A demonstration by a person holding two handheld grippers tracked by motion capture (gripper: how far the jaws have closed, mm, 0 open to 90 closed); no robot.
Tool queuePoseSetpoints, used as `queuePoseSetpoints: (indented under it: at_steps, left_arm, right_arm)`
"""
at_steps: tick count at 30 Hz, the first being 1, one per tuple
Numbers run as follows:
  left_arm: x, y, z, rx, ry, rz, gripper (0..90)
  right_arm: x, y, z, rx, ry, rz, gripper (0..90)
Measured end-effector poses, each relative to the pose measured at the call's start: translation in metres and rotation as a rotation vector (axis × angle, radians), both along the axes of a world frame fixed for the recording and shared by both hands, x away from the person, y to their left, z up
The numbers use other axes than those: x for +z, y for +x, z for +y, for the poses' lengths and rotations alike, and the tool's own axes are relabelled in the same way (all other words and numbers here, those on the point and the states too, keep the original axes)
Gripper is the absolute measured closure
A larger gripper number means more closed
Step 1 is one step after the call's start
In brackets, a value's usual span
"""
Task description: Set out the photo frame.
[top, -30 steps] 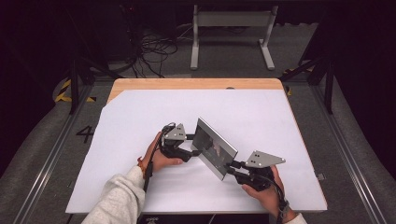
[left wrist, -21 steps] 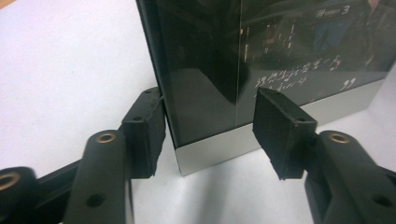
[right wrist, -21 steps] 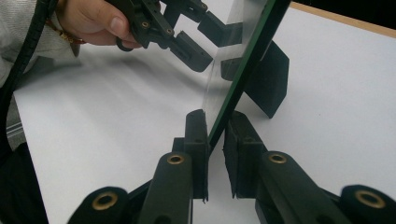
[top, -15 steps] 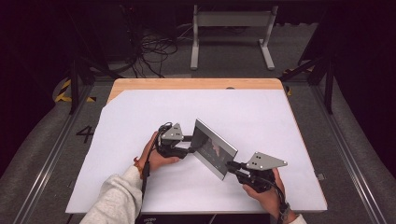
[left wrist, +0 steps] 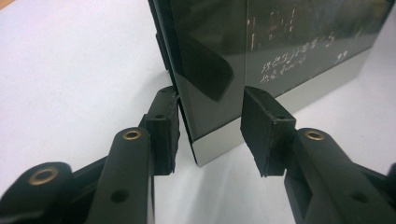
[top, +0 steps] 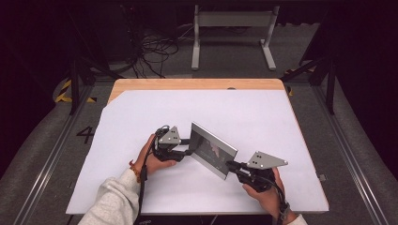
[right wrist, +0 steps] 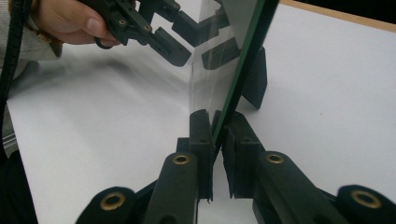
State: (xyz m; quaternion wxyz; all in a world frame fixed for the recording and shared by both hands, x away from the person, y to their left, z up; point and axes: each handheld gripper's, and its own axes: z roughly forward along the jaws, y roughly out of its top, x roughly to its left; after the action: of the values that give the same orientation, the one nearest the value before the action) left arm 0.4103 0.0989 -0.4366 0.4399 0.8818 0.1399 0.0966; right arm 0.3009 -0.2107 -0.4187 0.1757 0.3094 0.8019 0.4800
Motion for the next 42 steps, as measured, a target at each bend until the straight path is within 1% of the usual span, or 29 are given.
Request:
queuePoseSetpoints:
  at_steps: [4,6,8,9,10,13,14,17,21,22,23,28,30,33,36,38,39,42]
  left_arm:
    - [0.001,-0.005,0.005,0.002,0.007,-0.01,59.6]
    - [0.001,-0.006,0.007,0.005,0.008,-0.008,59.6]
    - [0.002,-0.008,0.01,0.007,0.014,-0.011,59.6]
    - [0.002,-0.008,0.01,0.007,0.014,-0.011,59.7]
    - [0.001,-0.01,0.011,0.016,0.009,-0.007,59.6]
    - [0.001,-0.011,0.012,0.021,0.006,-0.007,59.5]
    - [0.0,-0.011,0.012,0.026,-0.003,-0.001,59.3]
    - [-0.001,-0.01,0.012,0.031,-0.014,0.004,58.2]
    - [-0.003,-0.006,0.011,0.028,-0.042,0.025,55.9]
    - [-0.004,-0.006,0.011,0.026,-0.045,0.03,55.3]
    - [-0.004,-0.006,0.011,0.026,-0.045,0.03,54.5]
    - [-0.007,-0.004,0.009,0.029,-0.051,0.046,52.4]
    - [-0.006,-0.004,0.01,0.032,-0.049,0.05,52.8]
    - [-0.006,-0.004,0.012,0.029,-0.047,0.061,55.7]
    - [-0.005,-0.005,0.012,0.035,-0.031,0.069,57.1]
    - [-0.005,-0.005,0.012,0.042,-0.029,0.08,57.1]
    - [-0.005,-0.005,0.012,0.038,-0.024,0.078,57.3]
    - [-0.005,-0.008,0.013,0.039,-0.013,0.08,58.4]
  right_arm:
    - [0.001,0.003,0.0,-0.006,0.003,0.0,84.4]
    - [0.002,0.003,0.001,0.0,-0.019,-0.014,84.1]
    - [0.002,0.004,0.003,-0.003,-0.027,-0.028,83.7]
    - [0.002,0.005,0.003,-0.002,-0.022,-0.024,83.4]
    - [0.002,0.006,0.003,-0.003,-0.02,-0.025,83.2]
    - [0.002,0.008,0.004,-0.005,-0.02,-0.026,82.8]
    - [0.002,0.009,0.004,-0.006,-0.017,-0.024,82.6]
    - [0.001,0.012,0.002,-0.01,0.0,-0.012,82.5]
    - [-0.001,0.016,-0.002,-0.019,0.039,0.013,82.4]
    - [-0.001,0.017,-0.003,-0.022,0.05,0.019,82.4]
    - [-0.001,0.017,-0.003,-0.022,0.05,0.019,82.4]
    - [-0.004,0.023,-0.008,-0.03,0.095,0.05,82.4]
    - [-0.005,0.024,-0.009,-0.026,0.105,0.059,82.4]
    - [-0.005,0.025,-0.009,-0.028,0.112,0.064,82.1]
    - [-0.006,0.027,-0.01,-0.029,0.123,0.075,81.6]
    - [-0.007,0.03,-0.011,-0.037,0.141,0.084,81.3]
    - [-0.008,0.031,-0.012,-0.036,0.15,0.09,81.2]
    - [-0.007,0.031,-0.011,-0.038,0.143,0.084,80.7]
